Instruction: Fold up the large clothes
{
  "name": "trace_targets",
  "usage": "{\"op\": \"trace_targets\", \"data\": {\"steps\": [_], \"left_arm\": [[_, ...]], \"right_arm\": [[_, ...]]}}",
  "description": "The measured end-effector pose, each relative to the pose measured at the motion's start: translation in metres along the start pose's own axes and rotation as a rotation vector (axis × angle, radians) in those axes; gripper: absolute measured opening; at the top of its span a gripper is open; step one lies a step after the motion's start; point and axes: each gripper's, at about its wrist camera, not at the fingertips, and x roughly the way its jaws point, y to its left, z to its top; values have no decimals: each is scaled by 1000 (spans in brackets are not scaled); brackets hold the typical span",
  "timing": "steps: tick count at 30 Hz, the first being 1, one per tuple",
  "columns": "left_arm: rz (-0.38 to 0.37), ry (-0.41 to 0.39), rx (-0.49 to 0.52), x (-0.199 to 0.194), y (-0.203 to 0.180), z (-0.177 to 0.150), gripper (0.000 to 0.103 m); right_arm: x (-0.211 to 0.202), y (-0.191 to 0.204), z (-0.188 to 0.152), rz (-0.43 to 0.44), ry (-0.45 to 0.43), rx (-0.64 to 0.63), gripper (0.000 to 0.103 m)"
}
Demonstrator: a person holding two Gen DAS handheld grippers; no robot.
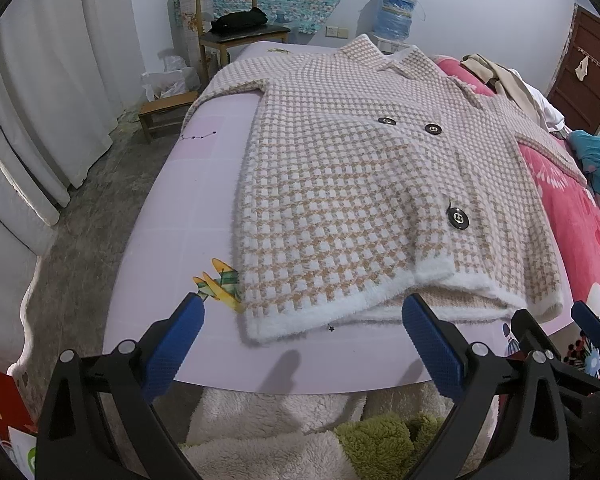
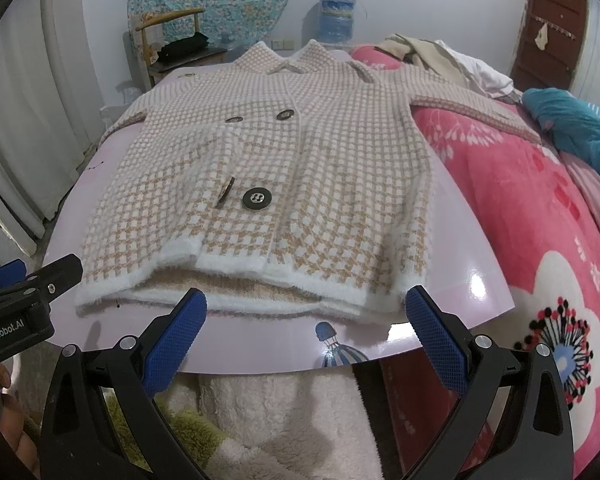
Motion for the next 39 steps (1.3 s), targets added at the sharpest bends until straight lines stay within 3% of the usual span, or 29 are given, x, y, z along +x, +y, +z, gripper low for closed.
{"op": "trace_targets", "data": {"steps": [39], "left_arm": [[-5,0,-3,0,1,0,98]], "right_arm": [[3,0,0,-3,7,-2,96]]}}
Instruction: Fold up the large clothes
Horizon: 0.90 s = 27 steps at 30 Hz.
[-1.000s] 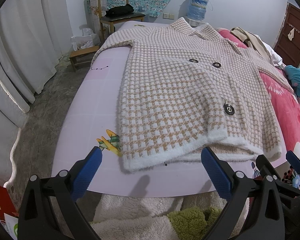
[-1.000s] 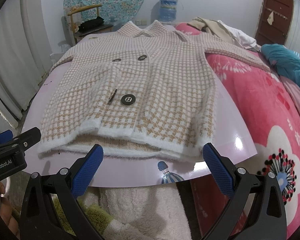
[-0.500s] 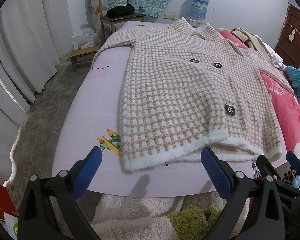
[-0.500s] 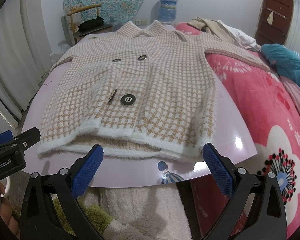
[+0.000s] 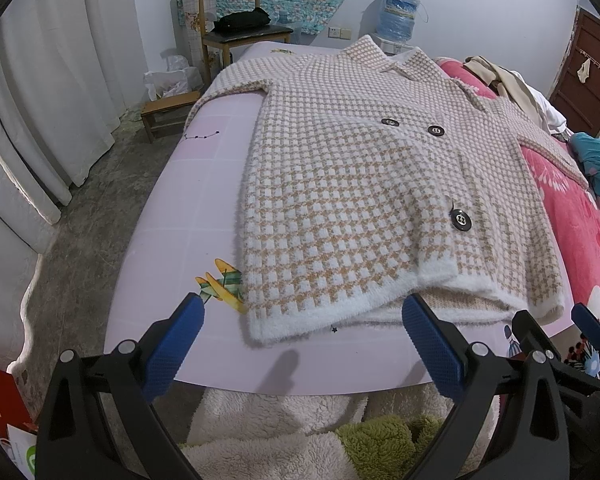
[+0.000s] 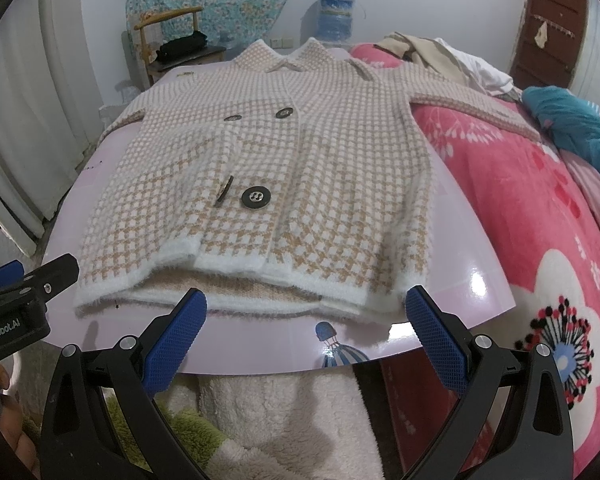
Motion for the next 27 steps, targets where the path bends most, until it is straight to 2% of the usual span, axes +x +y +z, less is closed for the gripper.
{"op": "trace_targets", "data": {"steps": [12,27], "left_arm": [[5,9,3,5,1,9,97],[7,21,15,35,9,23,97]], "right_arm": [[6,2,6,-29,7,5,96],[30,11,29,-74,15,-39,96]]}}
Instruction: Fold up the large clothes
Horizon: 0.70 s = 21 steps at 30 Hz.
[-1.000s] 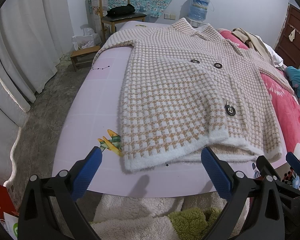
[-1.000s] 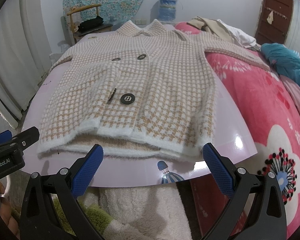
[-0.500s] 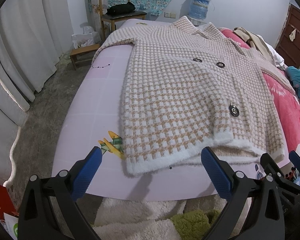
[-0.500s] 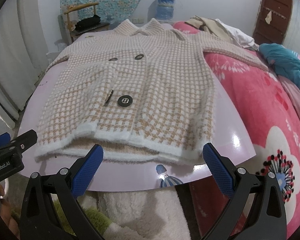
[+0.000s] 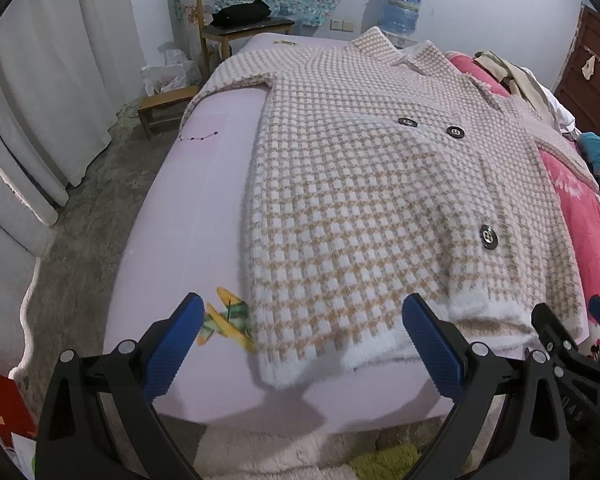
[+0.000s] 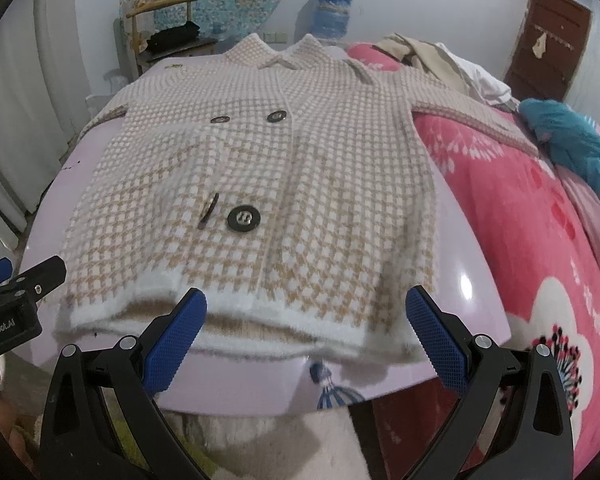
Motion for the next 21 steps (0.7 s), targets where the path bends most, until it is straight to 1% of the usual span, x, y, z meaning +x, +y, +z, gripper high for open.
{"op": "trace_targets", "data": {"steps": [4,8,9,12,15,17,18,21], "left_arm": [[8,-25,18,10,5,11,98],[17,-56,30,21,11,27,98],[12,-65,38,23,12,31,97],[-44,-93,41,31,20,45,97],[-145,-139,5,38,34,58,97],[-147,-161,1,42,38,67,97],[-141,-171,7,45,40,73,97],[-137,-205,10,50,50,90,98]], "right_arm": [[7,8,17,-21,-22,-35,96],[14,22,41,-8,-74,-73,96],[16,26,47,4,-84,-85,96],[25,40,61,40,-104,-126,96],[37,52,75,74,-118,-161,96],[44,58,84,115,-129,-169,96],[50,62,91,153,-136,-169,96],[61,72,103,206,-142,-166,96]]}}
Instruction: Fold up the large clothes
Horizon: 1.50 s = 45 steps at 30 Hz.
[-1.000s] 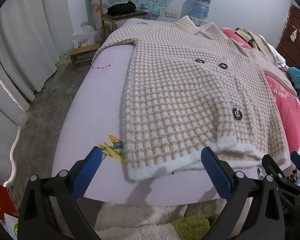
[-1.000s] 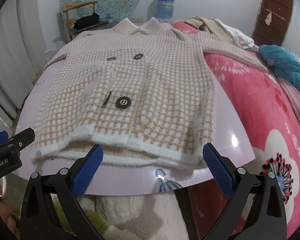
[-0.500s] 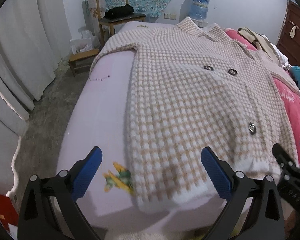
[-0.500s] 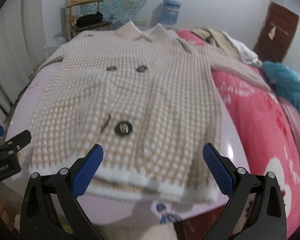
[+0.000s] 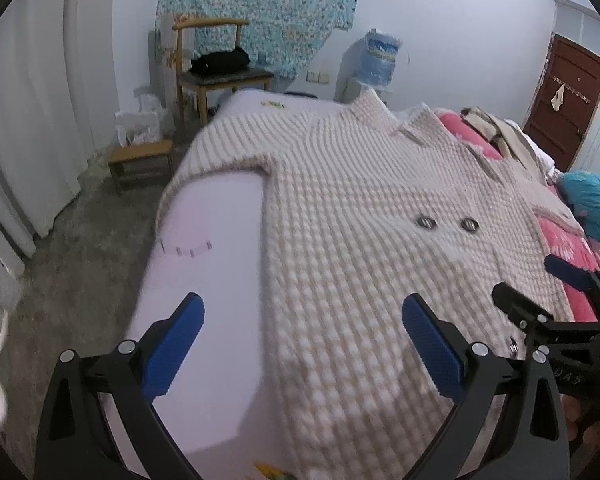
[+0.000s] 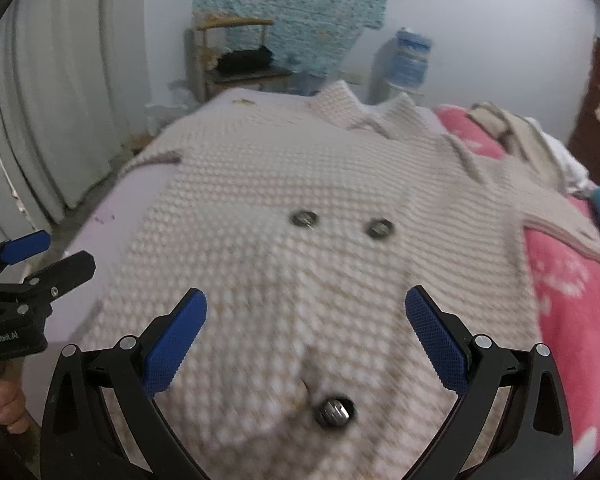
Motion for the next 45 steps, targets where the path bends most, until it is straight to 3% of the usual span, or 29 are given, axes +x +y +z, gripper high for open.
{"op": "trace_targets", "data": {"steps": [6,12,17,23,26,34,38,42,45], "left_arm": [[-79,5,-84,13,36,34,97],[-58,-15,-202,25,80,67,97],[-178,54,-507,57,155,77,95],[-402,208,-923,120,232,44,93],[-461,243,-1122,147,263,17,93],[-633,335,-1379,213,305,-27,94],[-714,394,-1492,247,308,-44,94],[-727,391,-1557,264,313,-52,94],[-691,382,-1603,272,321,-58,79]], "right_arm": [[29,11,22,65,1,2,96],[48,14,28,115,21,11,96],[58,16,27,132,31,3,96],[67,20,24,117,59,-9,96],[67,20,24,106,67,-14,96],[79,22,28,72,114,-7,96],[85,19,29,53,135,19,96],[90,14,28,32,154,34,96],[92,11,28,16,157,40,96]]}}
